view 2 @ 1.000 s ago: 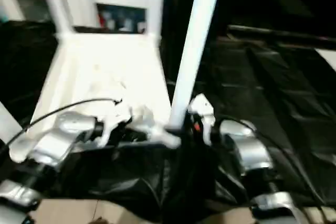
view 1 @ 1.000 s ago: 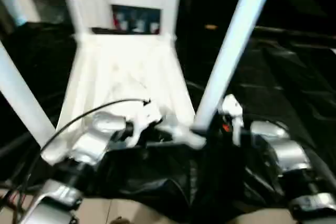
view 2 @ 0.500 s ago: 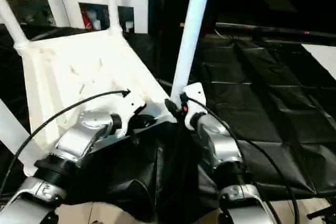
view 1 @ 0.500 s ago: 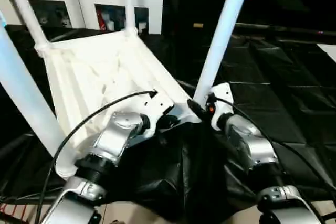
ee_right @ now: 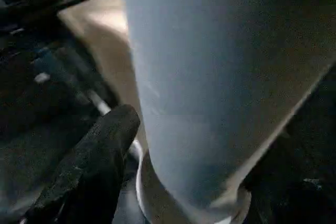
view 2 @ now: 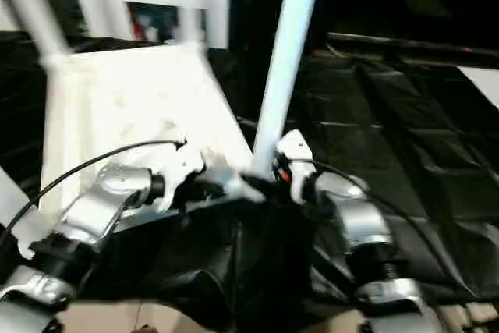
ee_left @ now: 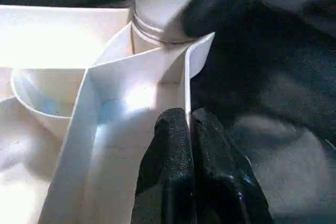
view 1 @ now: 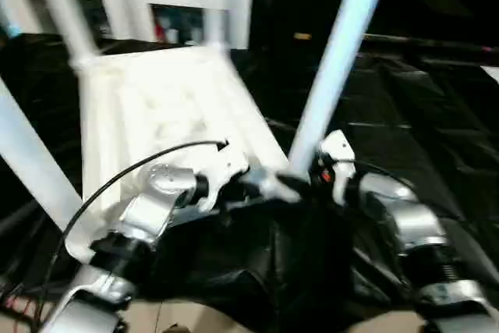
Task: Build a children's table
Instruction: Rotate leg to tighten
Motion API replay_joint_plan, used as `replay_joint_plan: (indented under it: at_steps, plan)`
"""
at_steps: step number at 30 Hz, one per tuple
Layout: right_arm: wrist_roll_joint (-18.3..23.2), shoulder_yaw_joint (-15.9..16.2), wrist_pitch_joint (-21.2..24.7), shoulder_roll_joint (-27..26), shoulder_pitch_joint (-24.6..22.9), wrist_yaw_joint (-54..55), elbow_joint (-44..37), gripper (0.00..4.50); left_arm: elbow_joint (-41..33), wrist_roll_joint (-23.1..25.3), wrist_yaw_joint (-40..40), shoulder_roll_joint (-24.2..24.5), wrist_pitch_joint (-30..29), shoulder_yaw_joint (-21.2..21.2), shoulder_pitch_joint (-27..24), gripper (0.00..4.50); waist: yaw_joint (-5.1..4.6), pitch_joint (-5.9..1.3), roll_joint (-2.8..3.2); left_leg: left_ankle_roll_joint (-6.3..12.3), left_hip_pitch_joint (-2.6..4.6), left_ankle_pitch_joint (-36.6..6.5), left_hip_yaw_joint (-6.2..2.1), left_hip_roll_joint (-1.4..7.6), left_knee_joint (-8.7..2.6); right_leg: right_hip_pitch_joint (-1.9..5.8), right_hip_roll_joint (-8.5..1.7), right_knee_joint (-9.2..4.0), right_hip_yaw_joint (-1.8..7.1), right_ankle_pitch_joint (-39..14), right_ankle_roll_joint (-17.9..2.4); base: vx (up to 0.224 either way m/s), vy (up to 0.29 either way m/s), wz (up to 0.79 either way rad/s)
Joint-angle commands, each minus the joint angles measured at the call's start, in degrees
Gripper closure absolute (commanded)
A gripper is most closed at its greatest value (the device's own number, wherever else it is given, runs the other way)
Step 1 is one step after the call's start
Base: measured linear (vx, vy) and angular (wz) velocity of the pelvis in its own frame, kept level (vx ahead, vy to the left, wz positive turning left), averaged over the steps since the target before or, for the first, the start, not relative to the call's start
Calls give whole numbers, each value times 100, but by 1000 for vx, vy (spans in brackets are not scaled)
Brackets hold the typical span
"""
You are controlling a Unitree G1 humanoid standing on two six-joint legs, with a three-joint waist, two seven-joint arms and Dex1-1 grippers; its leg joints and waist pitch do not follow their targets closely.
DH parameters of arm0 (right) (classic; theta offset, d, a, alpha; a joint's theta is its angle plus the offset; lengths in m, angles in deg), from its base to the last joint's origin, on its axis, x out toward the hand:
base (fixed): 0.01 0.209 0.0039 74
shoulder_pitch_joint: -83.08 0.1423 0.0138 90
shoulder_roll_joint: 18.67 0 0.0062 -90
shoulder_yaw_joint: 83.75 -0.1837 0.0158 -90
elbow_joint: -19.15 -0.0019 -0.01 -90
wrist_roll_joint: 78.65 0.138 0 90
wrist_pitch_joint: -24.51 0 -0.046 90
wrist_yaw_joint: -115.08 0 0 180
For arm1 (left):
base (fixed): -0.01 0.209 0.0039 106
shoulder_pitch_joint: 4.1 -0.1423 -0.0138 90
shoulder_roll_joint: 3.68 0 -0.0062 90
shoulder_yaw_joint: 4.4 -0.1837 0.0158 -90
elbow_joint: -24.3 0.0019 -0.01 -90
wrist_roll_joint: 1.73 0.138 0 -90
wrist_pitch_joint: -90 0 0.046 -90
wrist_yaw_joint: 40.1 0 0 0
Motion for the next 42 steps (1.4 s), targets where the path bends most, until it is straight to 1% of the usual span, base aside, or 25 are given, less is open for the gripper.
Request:
replay_joint_plan:
  at_steps: [1, 6, 7, 10, 12, 15, 19, 21, 22, 23, 24, 25, 26, 27, 28, 29, 30, 31, 33, 35, 36, 37, 39, 41, 42]
  plan:
    - [57, 487, 195, -60, -97, -530, -15, 132, -347, -244, -293, -139, 258, -262, 60, 450, 16, -317, 15, 359, 16, -1163, -24, 186, -362, 313, -452, -479, 367, -1990, -699, 0, 0, 0]
    - [104, 519, 200, 98, -30, -849, -1, 132, -410, -319, -662, 41, 320, -272, -1, 450, 42, -330, 13, 326, 2, -1082, -31, 188, -364, 331, -457, -456, 365, -1925, -706, 0, 0, 0]
    - [112, 553, 189, 146, -18, -944, -6, 147, -405, -339, -754, 114, 355, -268, 3, 450, 48, -333, 10, 325, 3, -1059, -30, 187, -361, 331, -454, -452, 365, -1890, -712, 0, 0, 0]
    - [102, 575, 180, 174, -15, -1068, 15, 147, -389, -364, -902, 211, 385, -285, 6, 450, 63, -335, 14, 315, 4, -1053, -27, 186, -360, 332, -454, -445, 363, -1886, -716, 0, 0, 0]
    - [82, 607, 197, 184, -52, -1169, -3, 174, -360, -366, -977, 285, 420, -270, 4, 450, 76, -334, 21, 312, 3, -1047, -25, 189, -360, 329, -451, -443, 365, -1864, -725, 0, 0, 0]
    - [103, 619, 203, 150, -116, -1139, -65, 192, -357, -359, -939, 295, 392, -241, 0, 450, 97, -336, 30, 289, 9, -1045, -22, 195, -361, 324, -455, -440, 369, -1842, -731, 0, 0, 0]
    - [91, 566, 93, -31, -212, -777, -69, 210, -237, -314, -589, 141, 275, -127, 57, 450, 96, -329, 16, 224, 6, -1117, -28, 188, -369, 326, -461, -454, 365, -1984, -656, 0, 0, 0]
    - [44, 476, -4, -205, -222, -380, 57, 219, -102, -278, -269, -16, 202, -35, 132, 450, 88, -319, 17, 202, 16, -1202, -29, 176, -370, 318, -464, -491, 357, -2237, -574, 0, 0, 0]
    - [-39, 291, -41, -501, -146, 289, 355, 225, 161, -218, 334, -295, 134, 131, 292, 450, 59, -282, 15, 146, 36, -1392, -32, 154, -373, 288, -463, -564, 332, -2687, -453, 0, 0, 0]
    - [-62, 247, -45, -573, -118, 462, 437, 230, 227, -210, 470, -366, 106, 171, 335, 450, 39, -264, 11, 93, 72, -1552, -37, 131, -365, 265, -464, -629, 303, -3098, -319, 0, 0, 0]
    - [-62, 247, -45, -573, -118, 462, 437, 234, 227, -210, 470, -366, 106, 171, 335, 450, 35, -268, 13, 71, 101, -1610, -45, 121, -353, 259, -475, -651, 288, -3274, -254, 0, 0, 0]
    - [-78, 221, -48, -614, -102, 554, 481, 238, 264, -210, 535, -403, 90, 192, 360, 450, 29, -275, 6, 74, 102, -1620, -51, 112, -353, 278, -484, -668, 288, -3339, -202, 0, 0, 0]
    - [-94, 122, -46, -740, -47, 874, 598, 241, 380, -159, 754, -492, 71, 232, 441, 450, -11, -275, 8, 96, 76, -1672, -70, 124, -371, 278, -464, -669, 276, -3355, -118, 0, 0, 0]
    - [-96, 22, -33, -865, 2, 1189, 696, 244, 480, -117, 941, -570, 53, 259, 514, 450, -11, -275, 8, 96, 76, -1672, -70, 124, -371, 278, -464, -669, 276, -3355, -118, 0, 0, 0]
    - [-68, -194, 9, -1158, 111, 1865, 895, 246, 694, -51, 1414, -789, -32, 353, 689, 450, -61, -274, 26, 52, 124, -1777, -67, 103, -351, 226, -461, -705, 258, -3472, -109, 0, 0, 0]
    - [-58, -244, 10, -1235, 136, 2042, 942, 246, 743, -50, 1541, -853, -66, 382, 733, 450, -69, -286, 24, 39, 122, -1763, -76, 99, -350, 238, -462, -706, 249, -3462, -106, 0, 0, 0]
    - [-58, -244, 10, -1235, 136, 2042, 942, 246, 743, -50, 1541, -853, -66, 382, 733, 450, -87, -303, 8, 40, 55, -1680, -95, 110, -367, 299, -465, -665, 243, -3328, -97, 0, 0, 0]
    - [-64, -338, -4, -1445, 199, 2485, 1050, 248, 830, -9, 1805, -1003, -105, 398, 839, 450, -86, -303, 22, 65, 37, -1620, -93, 120, -379, 294, -467, -666, 256, -3222, -90, 0, 0, 0]
    - [-49, -500, -10, -1778, 269, 3001, 1156, 248, 869, 16, 2002, -1225, -163, 432, 926, 450, -83, -308, 20, 80, 75, -1588, -73, 115, -370, 255, -465, -655, 286, -3076, -155, 0, 0, 0]
    - [-142, -428, -125, -1853, 266, 2996, 1148, 248, 804, 27, 1964, -1293, -156, 385, 907, 450, -79, -318, 22, 101, 45, -1504, -77, 130, -386, 283, -467, -612, 299, -2837, -236, 0, 0, 0]
    - [-153, -416, -138, -1856, 264, 2989, 1145, 248, 795, 27, 1956, -1297, -155, 379, 904, 450, -68, -329, 20, 137, 67, -1461, -59, 129, -377, 272, -463, -597, 317, -2668, -288, 0, 0, 0]
    - [-224, -315, -257, -1883, 254, 2899, 1130, 213, 653, 22, 1826, -1329, -97, 269, 826, 450, -66, -333, 15, 158, 59, -1415, -56, 132, -379, 281, -461, -577, 328, -2561, -327, 0, 0, 0]
    - [-119, -362, -241, -1892, 256, 2777, 1101, 178, 455, -3, 1580, -1298, 0, 116, 679, 450, -38, -343, 5, 238, 23, -1173, -42, 130, -384, 319, -459, -523, 350, -2212, -436, 0, 0, 0]
    - [-69, -326, -216, -1831, 210, 2536, 984, 174, 389, -15, 1473, -1260, 73, 35, 584, 450, -26, -348, 8, 283, -1, -1070, -36, 139, -383, 341, -462, -508, 348, -2118, -458, 0, 0, 0]
    - [-115, -218, -223, -1737, 159, 2397, 888, 174, 392, -18, 1464, -1234, 103, 27, 555, 450, -25, -350, 8, 299, -2, -964, -28, 139, -384, 337, -452, -491, 358, -1973, -493, 0, 0, 0]
